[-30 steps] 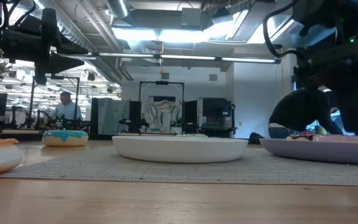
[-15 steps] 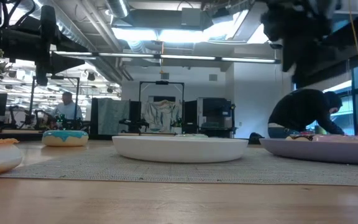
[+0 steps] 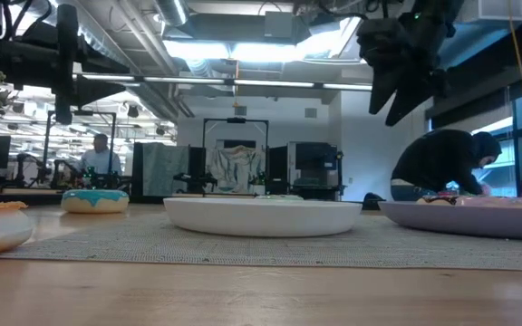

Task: Pick & Place donuts
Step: Put the small brown donut on the white plate

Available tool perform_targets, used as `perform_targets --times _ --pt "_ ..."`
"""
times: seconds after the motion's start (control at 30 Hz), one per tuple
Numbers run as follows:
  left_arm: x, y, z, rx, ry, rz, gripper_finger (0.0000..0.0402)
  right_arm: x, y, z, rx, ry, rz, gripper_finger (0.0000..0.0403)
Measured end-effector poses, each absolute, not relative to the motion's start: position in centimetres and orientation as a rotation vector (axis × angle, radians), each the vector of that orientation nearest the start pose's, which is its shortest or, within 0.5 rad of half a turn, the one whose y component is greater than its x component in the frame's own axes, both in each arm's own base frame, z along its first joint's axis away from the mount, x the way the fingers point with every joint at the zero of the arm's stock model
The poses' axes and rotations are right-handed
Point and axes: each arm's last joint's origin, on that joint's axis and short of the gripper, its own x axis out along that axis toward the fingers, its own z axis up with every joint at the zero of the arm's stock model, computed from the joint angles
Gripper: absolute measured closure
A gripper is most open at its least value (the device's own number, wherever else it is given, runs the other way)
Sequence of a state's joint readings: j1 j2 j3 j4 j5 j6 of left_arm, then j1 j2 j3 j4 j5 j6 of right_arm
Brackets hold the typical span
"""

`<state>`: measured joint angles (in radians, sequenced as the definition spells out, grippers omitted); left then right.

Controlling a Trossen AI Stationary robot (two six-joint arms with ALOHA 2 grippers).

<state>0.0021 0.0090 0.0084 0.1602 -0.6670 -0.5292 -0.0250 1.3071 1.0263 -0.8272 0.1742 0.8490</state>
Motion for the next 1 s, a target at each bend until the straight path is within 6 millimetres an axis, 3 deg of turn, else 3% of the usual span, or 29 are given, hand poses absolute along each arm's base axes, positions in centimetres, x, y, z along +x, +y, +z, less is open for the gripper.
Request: perform_targets --times 0.17,0.47,0.67,0.83,1.0 --pt "9.1 1.7 18.0 -0.528 -0.306 0.568 0.0224 24.5 -2.0 26.2 0.642 0.952 -0.656 0.0189" --pt "9.2 1.5 18.0 -0.568 -0.299 0.489 0.0152 23.8 -2.6 25.9 0.596 1.026 -0.676 0.0189" --pt "9.2 1.5 18.1 -0.645 -0.319 0.487 0.0146 23.7 -3.5 25.9 0.567 1.033 -0.675 0.0189" --pt "9.5 1.7 19.5 -0.579 -0.260 0.563 0.0155 23.5 -5.1 25.9 0.553 1.030 -0.702 0.0189" --pt "11.2 2.0 22.0 -0.528 -0.033 0.727 0.0160 23.3 -6.7 26.0 0.549 1.004 -0.727 0.0189"
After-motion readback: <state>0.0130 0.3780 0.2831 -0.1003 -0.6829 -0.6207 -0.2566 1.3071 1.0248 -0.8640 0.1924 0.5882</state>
